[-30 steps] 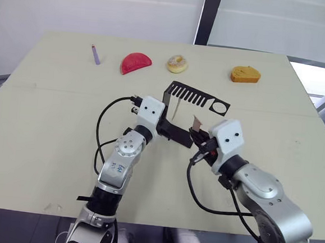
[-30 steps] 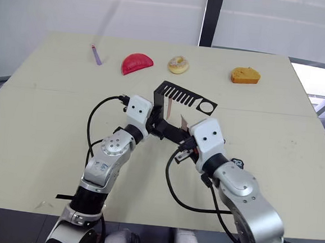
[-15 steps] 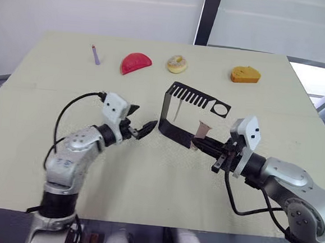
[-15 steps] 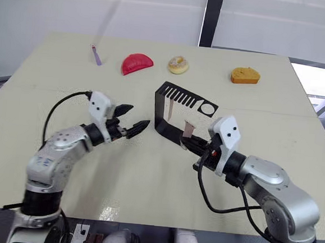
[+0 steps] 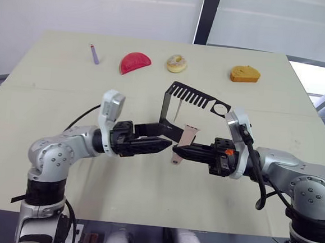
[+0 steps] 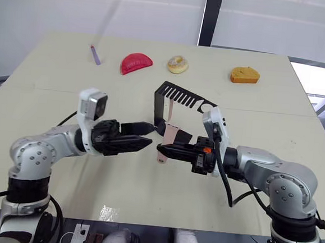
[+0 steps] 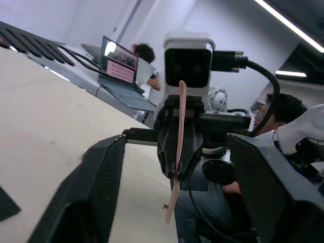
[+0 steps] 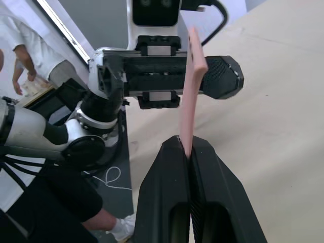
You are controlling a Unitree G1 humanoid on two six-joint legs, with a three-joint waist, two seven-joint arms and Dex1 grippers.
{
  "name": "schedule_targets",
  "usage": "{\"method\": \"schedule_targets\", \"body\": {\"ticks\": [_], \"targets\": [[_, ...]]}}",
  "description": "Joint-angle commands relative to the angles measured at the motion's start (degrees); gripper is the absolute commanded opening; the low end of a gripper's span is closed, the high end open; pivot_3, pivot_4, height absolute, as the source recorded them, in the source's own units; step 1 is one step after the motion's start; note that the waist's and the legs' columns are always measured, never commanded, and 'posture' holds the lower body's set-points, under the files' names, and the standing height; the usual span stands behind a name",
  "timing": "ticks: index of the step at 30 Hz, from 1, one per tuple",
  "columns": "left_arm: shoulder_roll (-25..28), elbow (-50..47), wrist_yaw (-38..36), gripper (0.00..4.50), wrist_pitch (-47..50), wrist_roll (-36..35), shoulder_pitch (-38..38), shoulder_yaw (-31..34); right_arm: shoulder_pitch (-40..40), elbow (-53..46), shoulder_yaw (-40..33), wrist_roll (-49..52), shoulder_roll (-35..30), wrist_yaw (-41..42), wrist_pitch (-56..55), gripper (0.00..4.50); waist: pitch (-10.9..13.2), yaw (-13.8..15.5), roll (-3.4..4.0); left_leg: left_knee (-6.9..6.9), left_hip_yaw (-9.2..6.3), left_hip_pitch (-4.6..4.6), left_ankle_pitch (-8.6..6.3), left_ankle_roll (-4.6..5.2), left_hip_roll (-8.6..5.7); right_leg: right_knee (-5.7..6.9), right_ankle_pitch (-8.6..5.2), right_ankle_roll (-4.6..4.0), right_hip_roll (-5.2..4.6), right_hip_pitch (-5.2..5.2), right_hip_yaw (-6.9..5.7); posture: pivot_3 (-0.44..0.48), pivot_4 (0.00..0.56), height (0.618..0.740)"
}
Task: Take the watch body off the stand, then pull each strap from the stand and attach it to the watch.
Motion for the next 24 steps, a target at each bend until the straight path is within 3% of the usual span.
{"method": "schedule_targets", "body": {"ticks": [1, 11, 14, 24], "targets": [[-1.1, -0.7, 0.6, 3.21, -1.3, -1.1, -0.8, -1.0, -1.1, -0.2, 0.4, 2.1, 0.1, -0.8, -0.3, 0.00, 0.0, 0.0, 0.00, 0.00, 0.00, 0.00, 0.01, -0.01, 0.00, 0.00, 0.00, 0.00, 0.00, 0.00, 0.00, 0.000, 0.150, 0.737], [-2.8, 0.8, 1.6, 3.21, -3.5, -0.8, -1.0, -1.7, -1.2, -0.4, 1.6, 2.6, 0.0, -2.0, -0.8, 0.00, 0.0, 0.3, 0.00, 0.00, -0.01, -0.02, 0.00, -0.01, 0.00, -0.02, 0.00, 0.00, -0.01, 0.00, 0.00, 0.000, 0.150, 0.737], [-2.5, 0.9, 1.2, 1.94, -4.0, -0.5, -1.1, -2.2, -1.2, -0.5, 1.7, 2.7, 0.0, -2.3, -0.8, 0.00, 0.0, 0.2, 0.00, 0.00, -0.01, -0.02, 0.00, -0.01, 0.00, -0.02, 0.00, 0.00, 0.00, 0.00, 0.00, 0.000, 0.150, 0.737], [-3.5, 1.7, 2.4, 1.94, -4.6, -0.7, -3.6, -3.7, -1.3, -0.8, 2.3, 1.9, -0.2, -3.0, -0.9, 0.00, 0.0, 0.3, 0.00, 0.00, -0.01, -0.03, 0.00, -0.01, 0.00, -0.03, 0.00, 0.00, 0.00, 0.00, -0.01, 0.000, 0.150, 0.737]]}}
